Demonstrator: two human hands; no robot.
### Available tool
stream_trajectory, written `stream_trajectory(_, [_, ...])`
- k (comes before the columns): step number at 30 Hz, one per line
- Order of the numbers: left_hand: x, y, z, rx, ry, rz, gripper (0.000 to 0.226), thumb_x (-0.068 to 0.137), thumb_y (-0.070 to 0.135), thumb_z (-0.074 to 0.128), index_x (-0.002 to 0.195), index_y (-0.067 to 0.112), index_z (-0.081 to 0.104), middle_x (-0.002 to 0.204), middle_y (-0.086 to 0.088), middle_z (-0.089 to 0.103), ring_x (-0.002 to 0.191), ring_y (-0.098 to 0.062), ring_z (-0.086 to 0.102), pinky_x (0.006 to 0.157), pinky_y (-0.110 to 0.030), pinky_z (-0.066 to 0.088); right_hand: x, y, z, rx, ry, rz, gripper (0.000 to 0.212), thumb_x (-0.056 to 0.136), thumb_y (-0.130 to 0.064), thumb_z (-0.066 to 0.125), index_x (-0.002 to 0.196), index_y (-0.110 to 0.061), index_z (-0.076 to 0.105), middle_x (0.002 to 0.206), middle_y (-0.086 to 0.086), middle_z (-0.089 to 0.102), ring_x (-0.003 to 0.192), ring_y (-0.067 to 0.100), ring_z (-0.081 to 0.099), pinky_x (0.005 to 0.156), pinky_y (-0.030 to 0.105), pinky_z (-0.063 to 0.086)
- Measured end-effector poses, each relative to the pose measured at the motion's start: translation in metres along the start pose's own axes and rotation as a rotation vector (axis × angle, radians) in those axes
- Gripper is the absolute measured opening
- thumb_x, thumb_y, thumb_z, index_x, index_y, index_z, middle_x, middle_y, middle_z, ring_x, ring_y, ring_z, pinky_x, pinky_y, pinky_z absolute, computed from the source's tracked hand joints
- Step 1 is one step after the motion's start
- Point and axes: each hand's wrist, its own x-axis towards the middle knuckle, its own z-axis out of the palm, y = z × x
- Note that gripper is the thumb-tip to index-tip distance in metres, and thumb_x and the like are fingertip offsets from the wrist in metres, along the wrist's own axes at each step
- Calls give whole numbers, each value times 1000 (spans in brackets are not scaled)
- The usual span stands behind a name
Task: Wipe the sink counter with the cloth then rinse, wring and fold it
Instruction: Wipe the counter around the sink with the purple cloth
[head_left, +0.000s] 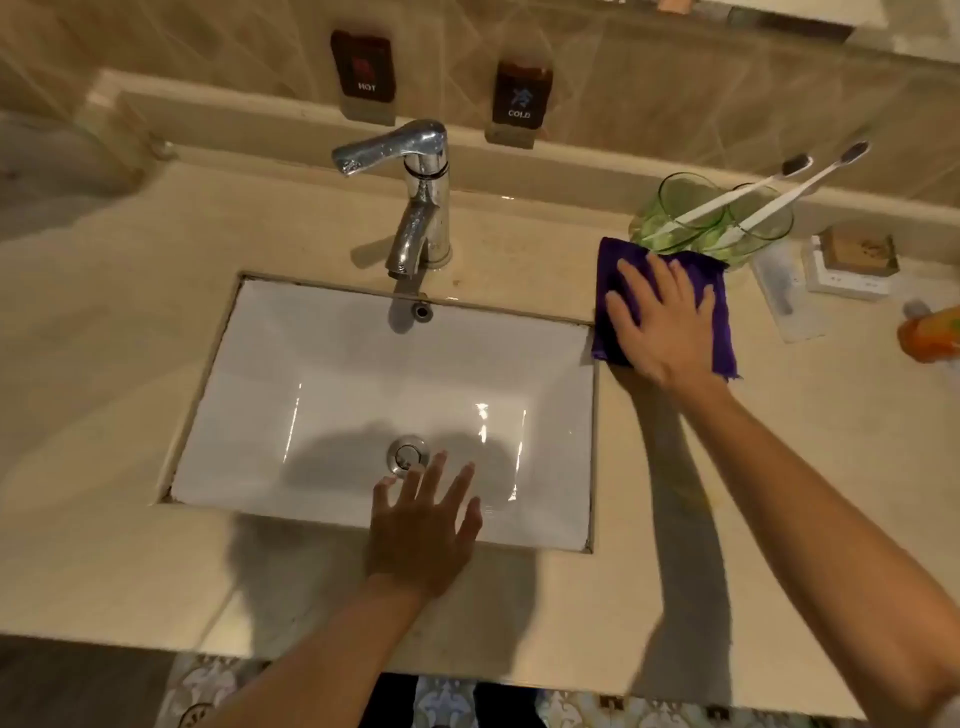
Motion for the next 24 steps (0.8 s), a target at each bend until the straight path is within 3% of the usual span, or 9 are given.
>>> stream_trajectory(4, [1,-1,3,14,2,6,51,98,53,34,140,36,57,146,-4,59,122,-24,63,99,-47,46,36,23,4,-102,-145,-37,58,100,-67,12,154,-48,21,168,-7,11,154,21,6,120,65,0])
stream_trajectory(9, [4,-1,6,5,4,-4,50,99,53,32,141,37,56,148,-2,57,125,-22,61,101,-48,46,28,36,27,-124,-134,-5,54,98,-70,8,151,-60,5,167,-19,-2,155,24,-8,112,75,-9])
stream_trajectory(24, [1,1,3,17,6,-25,48,97,50,34,129,34,67,138,-2,65,119,-23,65,97,-45,45,-45,48,29,-147,-161,-91,54,100,-67,14,152,-59,2,167,-18,-3,155,28,-9,111,78,-5])
